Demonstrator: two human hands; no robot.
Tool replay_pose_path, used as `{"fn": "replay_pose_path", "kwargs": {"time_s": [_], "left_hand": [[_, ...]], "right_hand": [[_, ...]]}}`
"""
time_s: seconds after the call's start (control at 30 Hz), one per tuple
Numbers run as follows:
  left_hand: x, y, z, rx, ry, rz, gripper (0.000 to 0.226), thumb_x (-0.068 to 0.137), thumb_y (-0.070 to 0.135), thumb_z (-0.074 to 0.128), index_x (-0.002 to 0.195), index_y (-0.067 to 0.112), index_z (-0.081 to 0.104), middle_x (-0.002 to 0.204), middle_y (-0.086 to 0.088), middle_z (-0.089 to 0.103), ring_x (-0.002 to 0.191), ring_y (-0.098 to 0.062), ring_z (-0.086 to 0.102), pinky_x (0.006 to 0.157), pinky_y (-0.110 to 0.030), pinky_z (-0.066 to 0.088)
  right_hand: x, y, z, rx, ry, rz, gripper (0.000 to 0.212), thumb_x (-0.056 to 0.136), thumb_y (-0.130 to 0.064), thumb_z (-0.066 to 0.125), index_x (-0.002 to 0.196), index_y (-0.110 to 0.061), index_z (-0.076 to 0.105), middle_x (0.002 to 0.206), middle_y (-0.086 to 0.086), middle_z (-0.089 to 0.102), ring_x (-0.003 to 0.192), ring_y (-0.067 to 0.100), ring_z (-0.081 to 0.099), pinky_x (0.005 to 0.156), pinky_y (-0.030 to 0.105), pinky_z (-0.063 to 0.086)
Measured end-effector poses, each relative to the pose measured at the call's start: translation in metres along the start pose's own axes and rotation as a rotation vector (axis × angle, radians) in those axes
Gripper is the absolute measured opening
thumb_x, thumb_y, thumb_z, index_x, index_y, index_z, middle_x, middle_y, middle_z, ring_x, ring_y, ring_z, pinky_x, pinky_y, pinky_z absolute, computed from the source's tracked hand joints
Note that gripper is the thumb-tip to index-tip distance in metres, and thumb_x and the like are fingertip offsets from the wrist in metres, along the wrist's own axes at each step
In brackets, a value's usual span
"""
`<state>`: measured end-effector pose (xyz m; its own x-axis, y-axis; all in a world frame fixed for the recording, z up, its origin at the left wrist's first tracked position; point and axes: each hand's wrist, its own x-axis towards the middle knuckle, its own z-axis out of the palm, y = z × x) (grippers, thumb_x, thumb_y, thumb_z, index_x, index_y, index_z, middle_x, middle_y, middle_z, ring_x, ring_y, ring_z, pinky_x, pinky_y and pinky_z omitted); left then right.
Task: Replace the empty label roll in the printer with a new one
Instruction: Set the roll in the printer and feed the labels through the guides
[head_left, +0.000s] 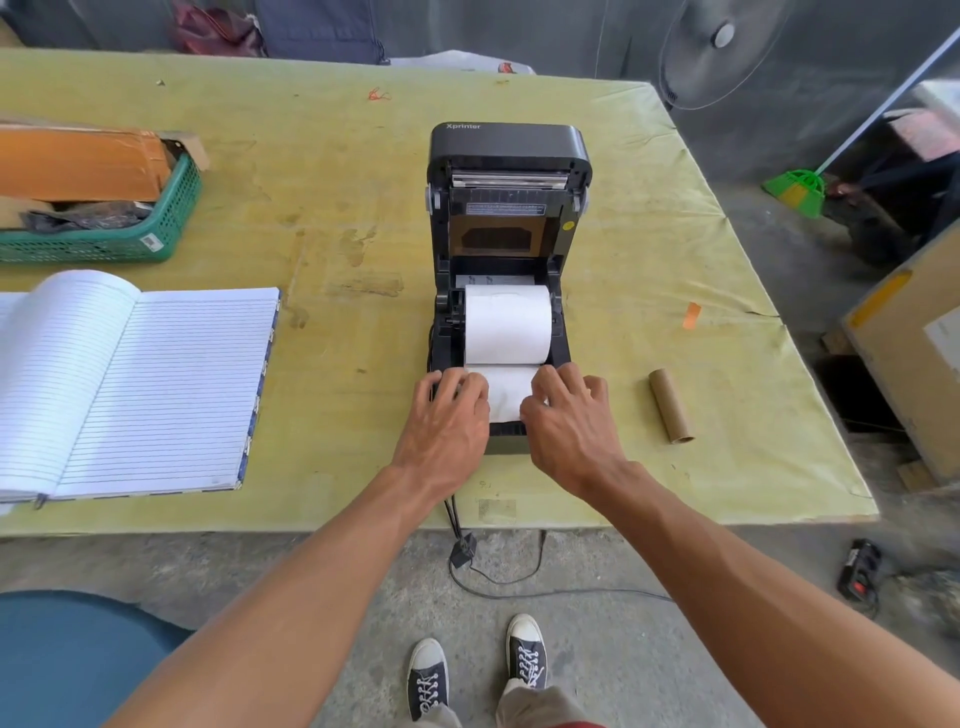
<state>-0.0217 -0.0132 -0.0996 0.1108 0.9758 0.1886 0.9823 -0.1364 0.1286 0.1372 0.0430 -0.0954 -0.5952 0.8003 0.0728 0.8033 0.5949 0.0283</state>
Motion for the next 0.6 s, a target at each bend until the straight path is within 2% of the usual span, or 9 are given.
{"fn": "replay_pose_path", "kwargs": {"time_s": [0.07, 0.17, 0.23, 0.3, 0.33, 0.4, 0.47, 0.53, 0.6], "left_hand": [[-0.008, 0.002, 0.001, -0.009, 0.012, 0.02, 0.044, 0.09, 0.008, 0.026, 0.097, 0.002, 0.069, 0.107, -0.008, 0.061, 0.112, -0.029, 0.052, 0.097, -0.046, 0.038], [-0.016, 0.001, 0.005, -0.028, 0.023, 0.037, 0.035, 0.091, 0.004, 0.033, 0.089, 0.003, 0.068, 0.102, -0.009, 0.062, 0.104, -0.029, 0.055, 0.095, -0.046, 0.041], [-0.02, -0.001, 0.01, -0.037, -0.002, 0.039, 0.022, 0.093, 0.005, 0.044, 0.091, 0.005, 0.066, 0.104, -0.009, 0.062, 0.103, -0.027, 0.056, 0.099, -0.047, 0.041], [-0.025, -0.004, 0.014, -0.049, -0.033, 0.039, 0.013, 0.093, 0.013, 0.051, 0.096, 0.008, 0.063, 0.114, -0.01, 0.062, 0.111, -0.027, 0.057, 0.106, -0.051, 0.038], [-0.027, -0.006, 0.016, -0.04, -0.046, 0.04, 0.015, 0.092, 0.018, 0.056, 0.101, 0.008, 0.062, 0.12, -0.012, 0.061, 0.116, -0.028, 0.056, 0.108, -0.053, 0.037], [-0.031, -0.008, 0.018, 0.009, -0.079, 0.049, 0.034, 0.091, 0.024, 0.064, 0.119, 0.005, 0.06, 0.136, -0.017, 0.057, 0.129, -0.031, 0.052, 0.111, -0.056, 0.035], [-0.031, -0.009, 0.017, 0.063, -0.106, 0.059, 0.047, 0.095, 0.022, 0.062, 0.137, 0.002, 0.051, 0.145, -0.019, 0.05, 0.136, -0.031, 0.046, 0.114, -0.055, 0.031], [-0.028, -0.007, 0.014, 0.094, -0.108, 0.069, 0.047, 0.094, 0.009, 0.062, 0.139, 0.001, 0.05, 0.144, -0.018, 0.052, 0.135, -0.031, 0.047, 0.113, -0.056, 0.032], [-0.025, -0.006, 0.011, 0.075, -0.074, 0.075, 0.047, 0.086, -0.004, 0.066, 0.132, -0.001, 0.057, 0.135, -0.02, 0.059, 0.126, -0.033, 0.056, 0.109, -0.057, 0.037]], "right_hand": [[-0.006, -0.002, 0.001, -0.002, -0.017, -0.023, 0.008, 0.085, -0.011, 0.061, 0.084, -0.011, 0.069, 0.106, 0.005, 0.049, 0.1, 0.026, 0.042, 0.085, 0.043, 0.035], [-0.013, -0.003, 0.002, 0.007, -0.023, -0.039, 0.009, 0.087, -0.012, 0.059, 0.088, -0.011, 0.068, 0.11, 0.005, 0.05, 0.102, 0.026, 0.042, 0.085, 0.041, 0.036], [-0.016, -0.003, 0.002, 0.019, -0.019, -0.062, 0.01, 0.089, -0.012, 0.058, 0.089, -0.01, 0.068, 0.111, 0.005, 0.051, 0.102, 0.026, 0.043, 0.084, 0.04, 0.038], [-0.019, -0.001, 0.004, 0.027, -0.016, -0.091, 0.01, 0.09, -0.011, 0.058, 0.091, -0.008, 0.067, 0.111, 0.006, 0.053, 0.101, 0.026, 0.045, 0.083, 0.04, 0.04], [-0.02, 0.0, 0.005, 0.036, -0.014, -0.102, 0.01, 0.09, -0.01, 0.058, 0.093, -0.008, 0.067, 0.112, 0.007, 0.054, 0.1, 0.027, 0.046, 0.083, 0.04, 0.041], [-0.022, 0.001, 0.006, 0.064, -0.006, -0.11, 0.01, 0.089, -0.007, 0.061, 0.095, -0.006, 0.068, 0.113, 0.009, 0.057, 0.101, 0.029, 0.05, 0.082, 0.04, 0.043], [-0.022, 0.003, 0.007, 0.094, 0.001, -0.119, 0.01, 0.087, -0.004, 0.064, 0.096, -0.005, 0.068, 0.116, 0.012, 0.06, 0.103, 0.031, 0.053, 0.082, 0.042, 0.045], [-0.023, 0.006, 0.01, 0.106, -0.011, -0.147, 0.015, 0.089, -0.01, 0.065, 0.103, -0.006, 0.066, 0.12, 0.013, 0.06, 0.106, 0.032, 0.054, 0.086, 0.043, 0.046], [-0.023, 0.008, 0.012, 0.111, -0.044, -0.176, 0.033, 0.09, -0.022, 0.066, 0.12, -0.011, 0.057, 0.125, 0.011, 0.058, 0.108, 0.031, 0.054, 0.091, 0.043, 0.045]]}}
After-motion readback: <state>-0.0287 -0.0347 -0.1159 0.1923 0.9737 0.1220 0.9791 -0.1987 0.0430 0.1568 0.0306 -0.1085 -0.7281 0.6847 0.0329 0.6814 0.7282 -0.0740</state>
